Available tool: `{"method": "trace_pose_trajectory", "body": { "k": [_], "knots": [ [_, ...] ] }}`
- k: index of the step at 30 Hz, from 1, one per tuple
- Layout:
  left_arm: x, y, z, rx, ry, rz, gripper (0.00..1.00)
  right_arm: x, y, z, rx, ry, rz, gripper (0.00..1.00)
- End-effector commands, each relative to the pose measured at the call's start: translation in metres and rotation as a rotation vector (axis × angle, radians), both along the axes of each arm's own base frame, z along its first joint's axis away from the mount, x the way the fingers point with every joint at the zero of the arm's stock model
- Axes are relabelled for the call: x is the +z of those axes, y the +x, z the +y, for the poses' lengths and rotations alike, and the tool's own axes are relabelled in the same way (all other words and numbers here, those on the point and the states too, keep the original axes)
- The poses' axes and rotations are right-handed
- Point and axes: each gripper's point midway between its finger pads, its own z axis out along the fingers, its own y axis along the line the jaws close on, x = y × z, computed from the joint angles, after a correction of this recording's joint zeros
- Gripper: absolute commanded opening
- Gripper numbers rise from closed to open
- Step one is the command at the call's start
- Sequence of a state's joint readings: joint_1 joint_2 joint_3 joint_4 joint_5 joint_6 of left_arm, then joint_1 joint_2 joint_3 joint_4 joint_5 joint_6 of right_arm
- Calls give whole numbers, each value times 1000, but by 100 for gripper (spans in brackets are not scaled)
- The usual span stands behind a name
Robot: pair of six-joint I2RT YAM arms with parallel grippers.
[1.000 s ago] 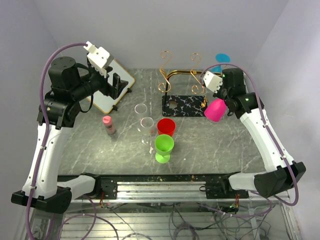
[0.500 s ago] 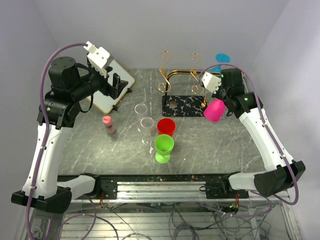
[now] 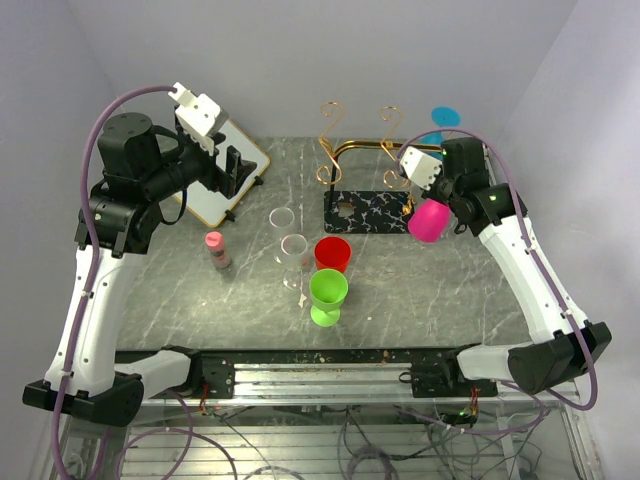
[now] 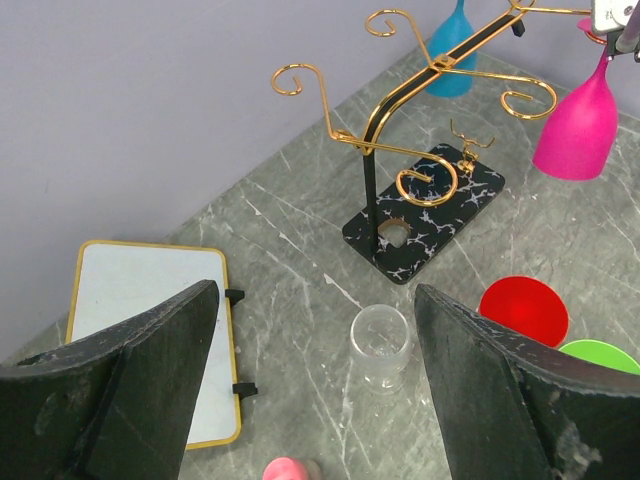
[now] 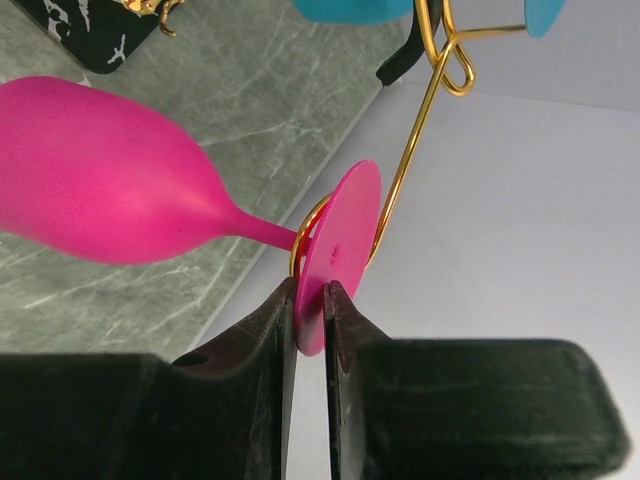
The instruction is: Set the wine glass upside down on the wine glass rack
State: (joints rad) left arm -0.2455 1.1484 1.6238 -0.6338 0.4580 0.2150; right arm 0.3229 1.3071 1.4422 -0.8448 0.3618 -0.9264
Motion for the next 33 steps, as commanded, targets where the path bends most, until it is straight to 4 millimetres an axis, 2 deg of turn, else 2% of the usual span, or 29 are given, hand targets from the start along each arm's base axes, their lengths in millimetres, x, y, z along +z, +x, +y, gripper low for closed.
{"method": "trace_pose_trajectory", "body": {
  "k": [1, 21, 28, 33],
  "knots": [
    [3, -2, 0, -16, 8, -19, 90, 11, -4, 6, 23, 36, -15, 16],
    [2, -4, 1, -17, 13, -21, 90, 8, -5, 12, 36, 69, 4, 25],
    [0, -4, 1, -18, 16, -19, 90, 8, -7, 15, 50, 85, 15, 34],
    [-3, -2, 1, -16, 21, -13, 90, 11, -9, 19, 66, 110, 19, 43]
  ]
}}
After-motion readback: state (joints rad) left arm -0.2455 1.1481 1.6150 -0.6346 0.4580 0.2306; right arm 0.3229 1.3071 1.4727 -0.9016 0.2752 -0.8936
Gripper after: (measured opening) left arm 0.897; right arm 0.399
